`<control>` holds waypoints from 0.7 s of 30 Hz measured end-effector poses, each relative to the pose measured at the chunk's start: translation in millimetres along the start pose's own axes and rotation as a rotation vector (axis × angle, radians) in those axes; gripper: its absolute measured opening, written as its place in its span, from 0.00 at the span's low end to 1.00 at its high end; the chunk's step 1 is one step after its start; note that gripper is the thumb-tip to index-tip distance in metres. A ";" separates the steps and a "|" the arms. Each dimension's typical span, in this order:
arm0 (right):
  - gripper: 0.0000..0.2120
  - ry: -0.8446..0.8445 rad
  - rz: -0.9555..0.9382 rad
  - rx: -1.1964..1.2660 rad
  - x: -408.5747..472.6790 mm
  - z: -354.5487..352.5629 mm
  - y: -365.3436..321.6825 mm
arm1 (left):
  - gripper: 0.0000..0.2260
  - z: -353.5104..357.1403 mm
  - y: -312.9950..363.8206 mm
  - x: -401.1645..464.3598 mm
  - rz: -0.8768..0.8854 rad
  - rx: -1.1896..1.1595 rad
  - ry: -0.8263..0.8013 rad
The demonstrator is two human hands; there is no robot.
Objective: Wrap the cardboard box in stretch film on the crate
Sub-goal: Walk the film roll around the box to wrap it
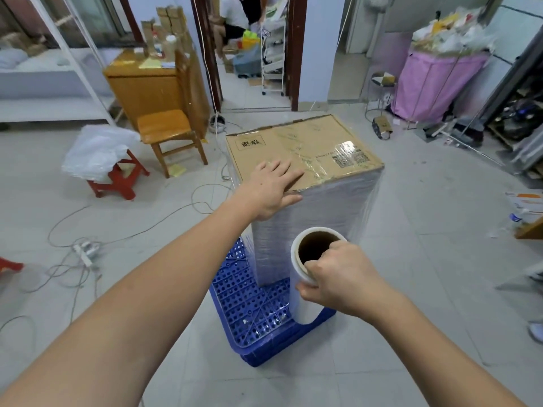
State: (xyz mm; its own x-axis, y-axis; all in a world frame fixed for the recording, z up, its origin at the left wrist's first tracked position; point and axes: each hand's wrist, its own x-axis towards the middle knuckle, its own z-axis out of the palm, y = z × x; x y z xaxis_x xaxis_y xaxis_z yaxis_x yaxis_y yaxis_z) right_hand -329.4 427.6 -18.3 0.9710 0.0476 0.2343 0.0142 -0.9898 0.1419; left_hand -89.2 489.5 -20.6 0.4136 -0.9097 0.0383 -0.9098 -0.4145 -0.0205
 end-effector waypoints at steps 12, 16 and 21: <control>0.21 0.017 -0.019 0.047 2.9 1.1 0.4 | 0.31 -4.2 4.5 -5.9 -0.011 -0.040 0.018; 0.21 0.022 0.001 0.039 0.0 3.1 2.5 | 0.32 -2.0 2.8 -6.0 -0.025 -0.060 0.015; 0.22 0.002 0.033 0.030 -7.4 1.0 5.5 | 0.32 -5.5 6.4 -7.9 -0.040 -0.066 0.008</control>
State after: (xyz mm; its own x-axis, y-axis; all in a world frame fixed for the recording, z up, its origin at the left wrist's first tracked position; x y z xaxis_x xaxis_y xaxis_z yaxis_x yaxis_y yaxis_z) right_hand -336.3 421.7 -20.2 0.9706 0.0148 0.2403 -0.0107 -0.9944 0.1047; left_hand -98.5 494.1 -15.5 0.4493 -0.8922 0.0460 -0.8931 -0.4473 0.0470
